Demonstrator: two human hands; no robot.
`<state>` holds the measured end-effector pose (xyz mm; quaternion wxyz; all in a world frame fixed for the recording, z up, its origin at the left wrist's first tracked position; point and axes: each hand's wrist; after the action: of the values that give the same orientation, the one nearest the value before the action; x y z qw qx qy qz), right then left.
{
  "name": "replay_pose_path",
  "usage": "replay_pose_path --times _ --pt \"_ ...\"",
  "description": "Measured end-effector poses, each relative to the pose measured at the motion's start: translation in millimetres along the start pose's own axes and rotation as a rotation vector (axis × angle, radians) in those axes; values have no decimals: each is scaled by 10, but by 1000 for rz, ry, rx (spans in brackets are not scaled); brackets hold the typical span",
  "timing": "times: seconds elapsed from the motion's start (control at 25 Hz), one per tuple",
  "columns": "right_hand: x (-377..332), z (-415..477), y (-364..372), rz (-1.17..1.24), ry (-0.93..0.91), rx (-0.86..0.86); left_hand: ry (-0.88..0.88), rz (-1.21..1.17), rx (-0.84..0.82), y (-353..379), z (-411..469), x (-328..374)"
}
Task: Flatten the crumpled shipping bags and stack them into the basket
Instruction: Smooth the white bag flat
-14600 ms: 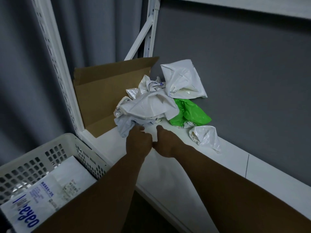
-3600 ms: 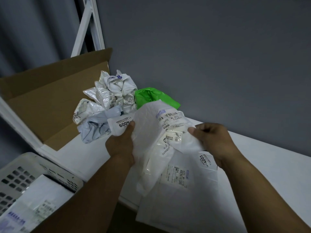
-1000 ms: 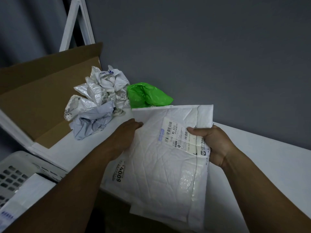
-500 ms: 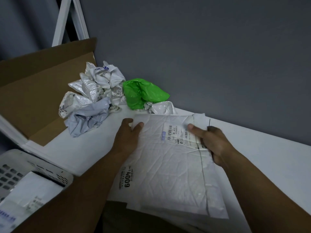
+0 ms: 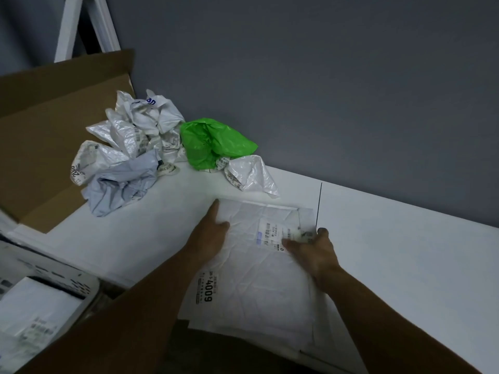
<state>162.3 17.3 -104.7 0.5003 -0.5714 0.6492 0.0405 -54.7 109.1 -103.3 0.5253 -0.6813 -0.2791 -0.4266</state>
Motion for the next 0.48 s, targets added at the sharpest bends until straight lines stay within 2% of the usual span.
replay_pose_path --times 0.36,0.4,0.48 --pt "208 -78 172 -443 -148 156 49 592 -192 227 -113 -261" --pt "219 -91 184 -543 -199 201 61 649 -175 235 -123 -251" --pt "213 -94 226 -711 -384 248 208 752 -37 288 -131 -215"
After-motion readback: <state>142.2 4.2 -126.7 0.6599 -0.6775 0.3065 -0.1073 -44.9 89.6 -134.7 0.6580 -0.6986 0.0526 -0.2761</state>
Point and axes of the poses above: each hand's wrist, its own z-axis towards the middle knuckle, its own y-axis out of the palm, x = y × z, and after that the axes turned 9 degrees about y, right-handed
